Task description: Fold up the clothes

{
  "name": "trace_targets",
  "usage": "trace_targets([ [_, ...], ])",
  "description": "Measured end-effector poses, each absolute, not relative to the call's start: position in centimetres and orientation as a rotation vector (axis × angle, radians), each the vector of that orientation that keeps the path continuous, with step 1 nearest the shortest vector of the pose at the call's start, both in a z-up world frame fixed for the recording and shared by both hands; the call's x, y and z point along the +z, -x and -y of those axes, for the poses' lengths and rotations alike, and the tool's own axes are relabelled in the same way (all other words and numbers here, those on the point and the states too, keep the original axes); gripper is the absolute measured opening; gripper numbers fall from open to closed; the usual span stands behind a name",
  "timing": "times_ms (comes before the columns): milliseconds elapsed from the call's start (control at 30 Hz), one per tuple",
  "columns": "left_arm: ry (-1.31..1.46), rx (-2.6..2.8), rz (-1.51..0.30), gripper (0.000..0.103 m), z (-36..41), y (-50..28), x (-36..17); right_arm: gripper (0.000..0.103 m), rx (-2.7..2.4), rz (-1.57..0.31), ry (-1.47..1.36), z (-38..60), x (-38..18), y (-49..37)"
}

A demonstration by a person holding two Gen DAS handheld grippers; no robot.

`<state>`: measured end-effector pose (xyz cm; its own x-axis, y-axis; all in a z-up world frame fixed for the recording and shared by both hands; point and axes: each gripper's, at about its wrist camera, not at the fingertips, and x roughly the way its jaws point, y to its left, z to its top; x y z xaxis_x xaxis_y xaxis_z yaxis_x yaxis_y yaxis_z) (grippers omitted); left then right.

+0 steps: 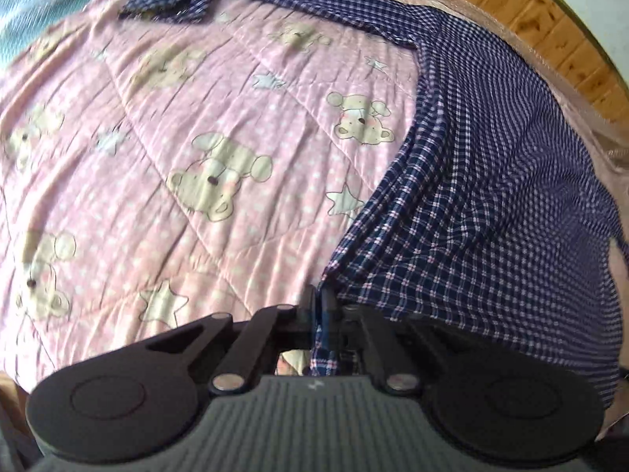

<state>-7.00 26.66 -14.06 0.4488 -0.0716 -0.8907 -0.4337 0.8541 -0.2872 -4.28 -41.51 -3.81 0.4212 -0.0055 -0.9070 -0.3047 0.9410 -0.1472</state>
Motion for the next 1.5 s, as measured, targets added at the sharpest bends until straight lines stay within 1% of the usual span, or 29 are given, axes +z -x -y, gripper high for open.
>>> trace_targets([
  [33,0.512,0.218,-1.069,0.015,-26.8,7.2,-13.5,0.007,0.162,-1.092,0.311,41.2,-2.8,4.7],
  [67,0.500,0.199,-1.044,0.029,-27.0,7.3,-12.9,0.015,0.140,-1.061,0.299,40.9,-1.8,5.1],
  [100,0.469,0.162,-1.010,0.039,-27.1,8.1,-12.0,0.019,0.135,-1.036,0.261,40.6,-0.9,5.4],
  [133,0.444,0.121,-0.986,0.059,-26.8,8.5,-11.4,0.034,0.132,-1.020,0.232,40.2,-0.2,5.7],
  [167,0.426,0.077,-0.979,0.071,-26.5,8.8,-11.3,0.044,0.133,-1.021,0.224,39.8,-0.2,5.9],
  [200,0.414,0.024,-0.989,0.074,-26.0,8.8,-11.7,0.047,0.134,-1.022,0.216,39.3,-0.3,6.1],
  [233,0.403,-0.032,-1.003,0.074,-25.4,8.7,-12.2,0.049,0.135,-1.023,0.207,38.9,-0.3,6.3],
  [267,0.375,-0.053,-1.026,0.064,-24.9,8.8,-12.9,0.049,0.143,-1.031,0.191,38.5,-0.6,6.4],
  [300,0.343,-0.064,-1.052,0.040,-24.5,9.0,-13.7,0.048,0.164,-1.051,0.157,38.5,-1.7,6.3],
  [333,0.311,-0.075,-1.077,0.005,-24.1,9.2,-14.5,0.031,0.177,-1.069,0.133,38.5,-2.6,6.3],
  [367,0.337,-0.062,-1.079,0.000,-24.6,9.8,-14.9,0.000,0.169,-1.082,0.133,38.9,-3.1,6.9],
  [467,0.439,-0.031,-1.078,0.001,-26.4,11.4,-15.4,0.000,0.147,-1.124,0.142,39.6,-4.4,8.4],
  [567,0.524,-0.023,-1.085,0.001,-27.9,12.5,-15.7,0.000,0.133,-1.174,0.243,38.6,-3.9,9.1],
  [633,0.438,-0.020,-1.098,0.001,-27.4,12.3,-14.5,0.000,0.119,-1.207,0.313,37.8,-3.5,9.5],
  [667,0.383,-0.005,-1.069,0.010,-27.2,12.0,-13.4,0.000,0.101,-1.210,0.355,37.5,-3.1,9.3],
  [700,0.332,0.012,-1.031,0.016,-27.2,11.7,-12.3,0.000,0.085,-1.186,0.395,37.1,-2.2,9.3],
  [767,0.325,0.011,-0.950,0.033,-27.2,9.7,-10.2,0.007,0.078,-1.131,0.409,36.7,0.2,8.8],
  [833,0.329,0.005,-0.870,0.040,-27.2,7.5,-8.1,0.009,0.113,-1.081,0.357,36.2,2.4,7.2],
  [867,0.315,-0.008,-0.860,0.042,-26.5,5.4,-7.8,0.011,0.140,-1.067,0.337,35.3,2.5,5.5],
  [933,0.275,-0.039,-0.858,0.046,-24.6,0.5,-7.8,0.022,0.194,-1.039,0.296,33.5,2.6,2.2],
  [1033,0.215,-0.085,-0.855,0.052,-21.9,-6.7,-7.7,0.028,0.273,-0.995,0.235,30.9,2.8,-2.9],
  [1067,0.195,-0.100,-0.854,0.052,-20.9,-9.1,-7.7,0.034,0.299,-0.980,0.215,30.0,2.9,-4.6],
  [1100,0.160,-0.108,-0.874,0.052,-19.8,-11.6,-8.4,0.036,0.325,-0.965,0.194,29.1,3.0,-6.2],
  [1167,0.090,-0.106,-0.919,0.051,-18.2,-15.7,-10.4,0.036,0.350,-0.952,0.180,27.7,2.0,-9.5],
  [1233,0.024,-0.093,-0.949,0.049,-17.0,-19.0,-12.5,0.036,0.359,-0.975,0.205,27.8,0.7,-10.0],
  [1333,0.005,-0.070,-0.976,0.048,-17.0,-20.1,-13.4,0.035,0.373,-1.009,0.243,28.0,-1.4,-10.9],
  [1367,0.002,-0.063,-0.985,0.052,-17.1,-20.3,-13.7,0.030,0.377,-1.021,0.255,28.1,-2.1,-11.1],
  [1433,-0.006,-0.048,-1.002,0.052,-17.2,-20.8,-14.2,0.030,0.386,-1.044,0.280,28.2,-3.5,-11.7],
  [1500,-0.014,-0.033,-1.019,0.052,-17.4,-21.3,-14.7,0.032,0.391,-1.090,0.263,29.5,-3.9,-10.5],
])
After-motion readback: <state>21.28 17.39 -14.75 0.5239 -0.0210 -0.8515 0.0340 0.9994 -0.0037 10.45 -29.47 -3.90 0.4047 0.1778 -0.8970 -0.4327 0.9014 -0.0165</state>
